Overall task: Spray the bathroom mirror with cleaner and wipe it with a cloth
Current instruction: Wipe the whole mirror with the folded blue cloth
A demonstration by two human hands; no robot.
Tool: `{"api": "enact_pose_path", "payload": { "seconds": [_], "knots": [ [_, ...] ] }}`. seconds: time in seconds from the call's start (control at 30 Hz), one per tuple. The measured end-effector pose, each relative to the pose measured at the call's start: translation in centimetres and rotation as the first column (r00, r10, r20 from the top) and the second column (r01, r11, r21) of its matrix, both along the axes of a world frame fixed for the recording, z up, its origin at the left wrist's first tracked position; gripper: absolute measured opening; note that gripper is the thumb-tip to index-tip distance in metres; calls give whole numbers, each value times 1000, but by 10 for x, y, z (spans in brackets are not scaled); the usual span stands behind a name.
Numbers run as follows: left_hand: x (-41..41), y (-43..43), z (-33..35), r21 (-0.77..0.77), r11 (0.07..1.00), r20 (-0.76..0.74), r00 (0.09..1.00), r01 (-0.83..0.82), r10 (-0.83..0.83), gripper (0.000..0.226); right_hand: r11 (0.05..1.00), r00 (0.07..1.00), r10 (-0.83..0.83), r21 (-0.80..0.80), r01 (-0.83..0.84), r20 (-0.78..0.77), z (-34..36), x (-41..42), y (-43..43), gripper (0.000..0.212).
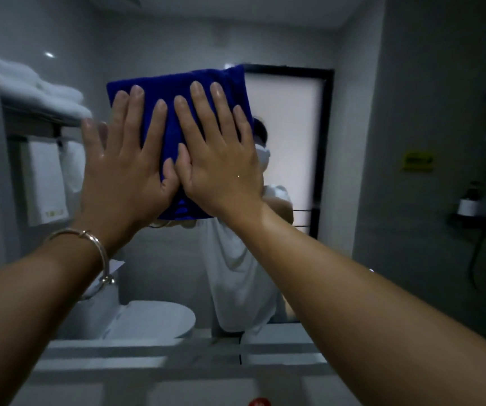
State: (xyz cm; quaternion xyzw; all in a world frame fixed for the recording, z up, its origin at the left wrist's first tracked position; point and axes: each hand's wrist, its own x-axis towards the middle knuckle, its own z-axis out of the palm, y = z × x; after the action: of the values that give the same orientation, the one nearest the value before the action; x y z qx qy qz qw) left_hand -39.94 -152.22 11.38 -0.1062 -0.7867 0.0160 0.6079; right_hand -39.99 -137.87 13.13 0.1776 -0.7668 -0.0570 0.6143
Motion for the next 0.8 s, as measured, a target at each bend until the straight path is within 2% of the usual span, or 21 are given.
{"api": "enact_pose_path", "payload": {
  "seconds": [0.2, 0.37, 0.47, 0.6, 0.8],
  "knots": [
    [-11, -2, -10, -12, 1000, -31, 999, 22, -23, 67, 997, 999, -29, 68, 27, 38, -8, 1, 4, 58],
    [-2, 19, -2, 79, 995, 71, 996, -62, 56, 72, 980, 999, -50, 192, 48, 5, 1, 1, 25, 55],
    [6, 57, 5, 97, 994, 64, 997, -44, 38, 73, 973, 1000, -17, 230, 11, 24, 15, 2, 58, 54],
    [10, 129, 42, 95, 995, 22, 1000, 7, -10, 74, 981, 999, 47, 189, -47, 3, 50, 8, 128, 56],
    [7, 255, 104, 16, 996, -82, 993, 88, -86, 74, 997, 1000, 0, 73, 2, -31, 104, 14, 255, 55]
  ]
}}
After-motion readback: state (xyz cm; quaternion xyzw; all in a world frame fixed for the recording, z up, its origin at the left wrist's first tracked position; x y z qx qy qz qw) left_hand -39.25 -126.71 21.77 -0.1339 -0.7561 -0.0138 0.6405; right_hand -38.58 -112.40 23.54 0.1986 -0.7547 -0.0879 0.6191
